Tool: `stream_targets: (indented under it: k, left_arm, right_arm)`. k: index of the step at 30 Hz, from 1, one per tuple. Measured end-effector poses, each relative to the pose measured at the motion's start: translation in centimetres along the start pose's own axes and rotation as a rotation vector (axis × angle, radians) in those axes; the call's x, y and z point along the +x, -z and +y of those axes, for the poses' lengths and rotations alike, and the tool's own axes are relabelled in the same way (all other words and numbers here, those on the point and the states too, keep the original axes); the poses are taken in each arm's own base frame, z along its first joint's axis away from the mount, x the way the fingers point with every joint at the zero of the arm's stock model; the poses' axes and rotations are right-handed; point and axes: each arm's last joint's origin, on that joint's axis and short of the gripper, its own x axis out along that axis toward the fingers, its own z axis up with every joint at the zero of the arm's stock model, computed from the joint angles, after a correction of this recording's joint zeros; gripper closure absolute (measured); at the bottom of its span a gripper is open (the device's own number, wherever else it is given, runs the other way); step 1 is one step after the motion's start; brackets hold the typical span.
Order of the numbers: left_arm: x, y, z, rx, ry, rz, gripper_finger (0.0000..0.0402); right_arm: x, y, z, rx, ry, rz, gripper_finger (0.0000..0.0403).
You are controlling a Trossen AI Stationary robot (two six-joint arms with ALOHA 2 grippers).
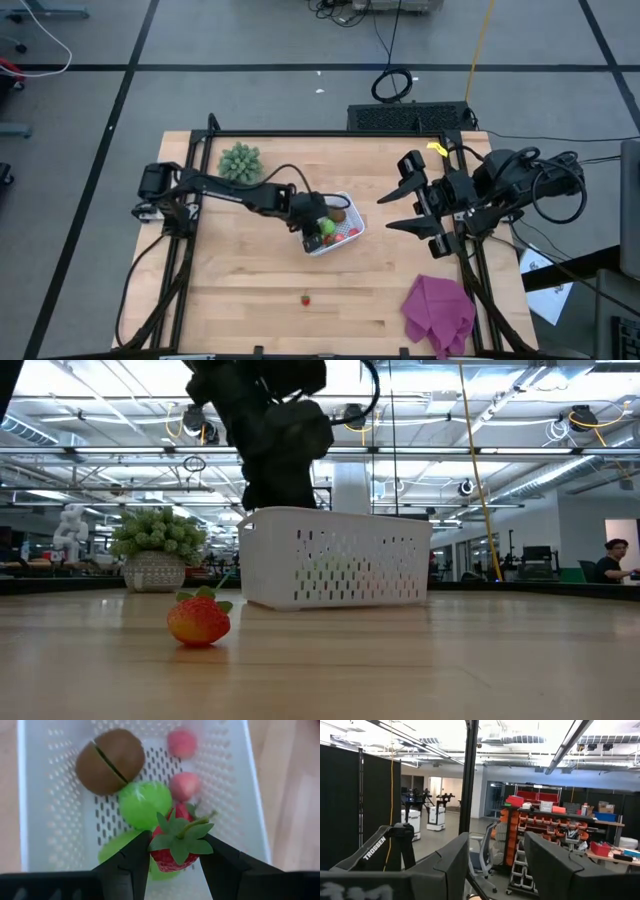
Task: Pick and placing Produce into tupperware
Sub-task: Put the top strawberry into the white bin
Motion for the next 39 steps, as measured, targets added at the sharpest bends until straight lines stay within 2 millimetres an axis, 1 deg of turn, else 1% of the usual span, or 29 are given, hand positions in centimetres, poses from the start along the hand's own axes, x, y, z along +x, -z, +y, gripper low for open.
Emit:
stream_targets:
  k: [4, 10, 14, 17, 22, 32, 35, 39]
  left_arm:
    - [0.2, -0.1, 0.6, 0.001, -0.013, 0.006, 0.0245]
    - [0.0, -0.6, 2.0, -0.038, -0.038, -0.002, 0.0245]
    - [0.9, -0.5, 2.7, -0.067, -0.053, 0.027, 0.0245]
    - [2.1, -0.4, 2.8, -0.071, -0.024, 0.047, 0.0245]
    - [2.8, -0.3, 2.9, -0.065, -0.016, 0.058, 0.0245]
    - [2.7, -0.6, 2.7, -0.023, -0.003, 0.023, 0.0244]
    - [2.7, -0.6, 2.6, -0.018, 0.029, 0.029, 0.0244]
    - [2.7, -0.7, 2.4, -0.01, 0.059, 0.023, 0.0233]
  right_arm:
    - [0.0, 0.0, 0.0, -0.001, -0.001, 0.0, 0.0223]
    - [0.0, 0.1, 0.0, 0.002, -0.001, 0.009, 0.0223]
    - [0.0, 0.2, 0.0, 0.002, -0.001, 0.017, 0.0223]
    - [0.0, 0.2, 0.0, 0.002, -0.002, 0.022, 0.0223]
    - [0.0, 0.3, 0.0, 0.002, -0.002, 0.031, 0.0223]
    - [0.0, 0.4, 0.0, 0.0, -0.003, 0.037, 0.0223]
    - [0.0, 0.4, 0.0, 0.0, -0.003, 0.037, 0.0223]
    - [0.0, 0.4, 0.0, -0.001, -0.003, 0.037, 0.0223]
